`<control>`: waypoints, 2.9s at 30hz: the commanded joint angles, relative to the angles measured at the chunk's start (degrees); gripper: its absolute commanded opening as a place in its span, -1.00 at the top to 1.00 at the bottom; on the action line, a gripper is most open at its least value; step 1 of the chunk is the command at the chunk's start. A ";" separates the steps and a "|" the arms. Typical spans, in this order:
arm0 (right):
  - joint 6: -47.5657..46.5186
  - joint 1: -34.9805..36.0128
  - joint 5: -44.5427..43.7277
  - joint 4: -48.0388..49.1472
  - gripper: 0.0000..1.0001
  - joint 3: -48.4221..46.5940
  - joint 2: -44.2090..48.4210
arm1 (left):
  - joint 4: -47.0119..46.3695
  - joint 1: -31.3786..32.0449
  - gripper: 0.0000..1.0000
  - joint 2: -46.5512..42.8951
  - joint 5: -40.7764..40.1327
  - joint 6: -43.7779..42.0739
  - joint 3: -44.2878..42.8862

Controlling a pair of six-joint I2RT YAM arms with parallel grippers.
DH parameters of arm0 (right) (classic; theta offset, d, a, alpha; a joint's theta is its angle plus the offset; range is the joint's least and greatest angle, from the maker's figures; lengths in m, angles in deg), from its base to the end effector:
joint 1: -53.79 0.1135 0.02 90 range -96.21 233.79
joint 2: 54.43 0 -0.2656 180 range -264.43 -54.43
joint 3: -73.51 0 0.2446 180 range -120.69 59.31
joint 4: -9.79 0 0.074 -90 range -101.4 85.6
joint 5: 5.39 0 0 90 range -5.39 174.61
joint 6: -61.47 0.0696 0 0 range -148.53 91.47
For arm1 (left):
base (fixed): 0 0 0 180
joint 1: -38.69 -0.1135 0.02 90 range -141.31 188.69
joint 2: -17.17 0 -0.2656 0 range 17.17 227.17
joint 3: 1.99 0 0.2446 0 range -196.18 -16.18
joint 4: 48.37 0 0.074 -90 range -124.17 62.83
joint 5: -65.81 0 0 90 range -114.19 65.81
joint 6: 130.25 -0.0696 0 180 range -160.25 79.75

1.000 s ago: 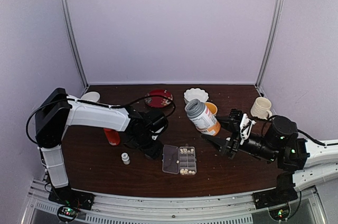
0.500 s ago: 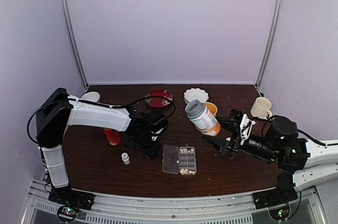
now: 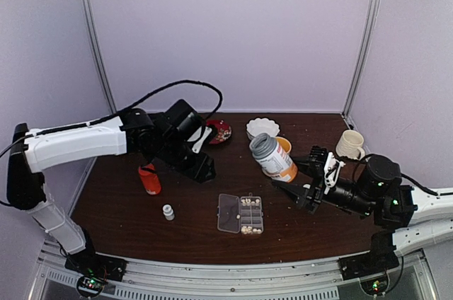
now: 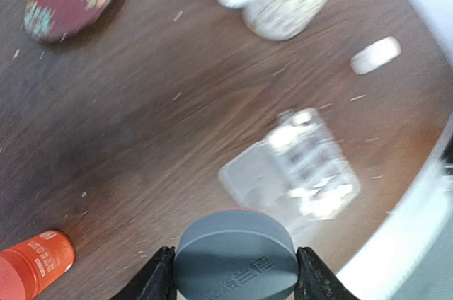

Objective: Sort the pills into containers
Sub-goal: Pick up the lid of the pill bottle from the center of the board, then place the lid of the pill bottle on the pill bottle, then screw the lid of the pill bottle onto the pill bottle.

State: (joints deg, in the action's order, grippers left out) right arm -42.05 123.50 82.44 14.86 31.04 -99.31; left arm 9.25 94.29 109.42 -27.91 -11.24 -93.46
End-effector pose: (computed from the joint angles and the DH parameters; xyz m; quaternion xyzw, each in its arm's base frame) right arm 0.0786 0.2050 0.2973 -0.4483 0.5252 0.3290 0.6441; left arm 0.2016 -0.2864 0.2534 0.2126 0.9380 -0.1601 0.2223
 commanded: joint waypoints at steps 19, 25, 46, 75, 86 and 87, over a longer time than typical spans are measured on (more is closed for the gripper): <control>0.57 0.00 6.05 -5.17 1.00 -6.29 -2.54 | -29.35 0.04 0.05 -14.18 42.11 11.79 -0.42; 0.76 0.03 4.83 -6.43 1.00 -6.15 -1.88 | -32.02 0.25 0.05 -14.29 44.08 12.46 0.70; -5.14 1.60 -3.03 -21.05 1.00 -16.45 -10.08 | -20.90 1.49 0.06 -11.54 37.48 11.96 -2.06; 7.39 -4.62 33.48 -21.88 1.00 -22.59 -9.38 | -31.55 5.43 0.14 -10.76 40.66 -12.40 3.86; 10.10 -5.24 37.84 -23.01 1.00 -20.07 -6.98 | -20.72 8.99 0.22 -10.05 42.89 -67.80 2.66; 10.11 -5.28 37.81 -22.90 1.00 -19.87 -6.72 | -19.62 8.97 0.22 -10.01 42.14 -71.40 2.46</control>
State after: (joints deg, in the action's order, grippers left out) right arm -32.59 117.51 113.49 -20.68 12.54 -107.64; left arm -14.82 101.39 96.59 13.75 -56.79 -89.92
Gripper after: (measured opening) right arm 0.555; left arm 0.533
